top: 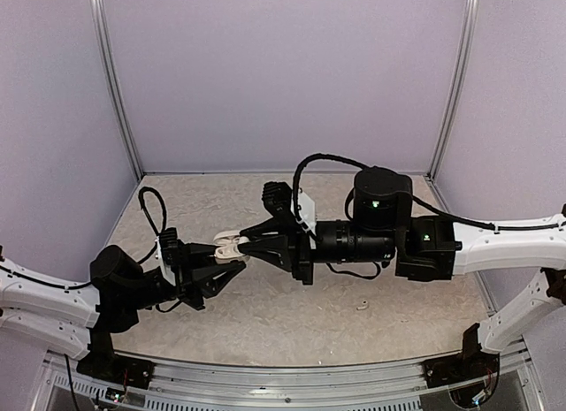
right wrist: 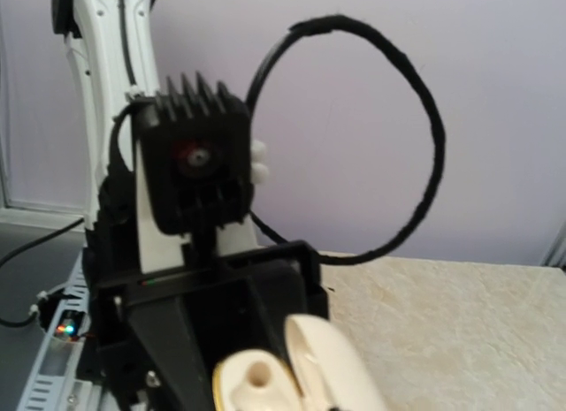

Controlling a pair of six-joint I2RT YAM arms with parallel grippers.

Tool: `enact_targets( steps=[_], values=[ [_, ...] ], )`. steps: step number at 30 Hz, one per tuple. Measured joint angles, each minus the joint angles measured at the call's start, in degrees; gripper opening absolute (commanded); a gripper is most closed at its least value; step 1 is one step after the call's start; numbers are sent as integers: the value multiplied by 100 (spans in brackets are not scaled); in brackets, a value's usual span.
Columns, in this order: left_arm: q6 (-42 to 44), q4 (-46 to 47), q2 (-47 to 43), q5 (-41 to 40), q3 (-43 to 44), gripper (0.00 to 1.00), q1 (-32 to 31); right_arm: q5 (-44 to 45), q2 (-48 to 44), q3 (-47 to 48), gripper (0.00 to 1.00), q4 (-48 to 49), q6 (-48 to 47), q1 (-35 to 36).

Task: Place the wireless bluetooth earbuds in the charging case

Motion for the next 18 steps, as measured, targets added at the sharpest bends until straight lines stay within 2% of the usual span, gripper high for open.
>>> enact_targets(
  steps=[18],
  values=[
    [0,-50,4,-122,0,7,2,372,-90,-111,12,13,-142,7]
  ],
)
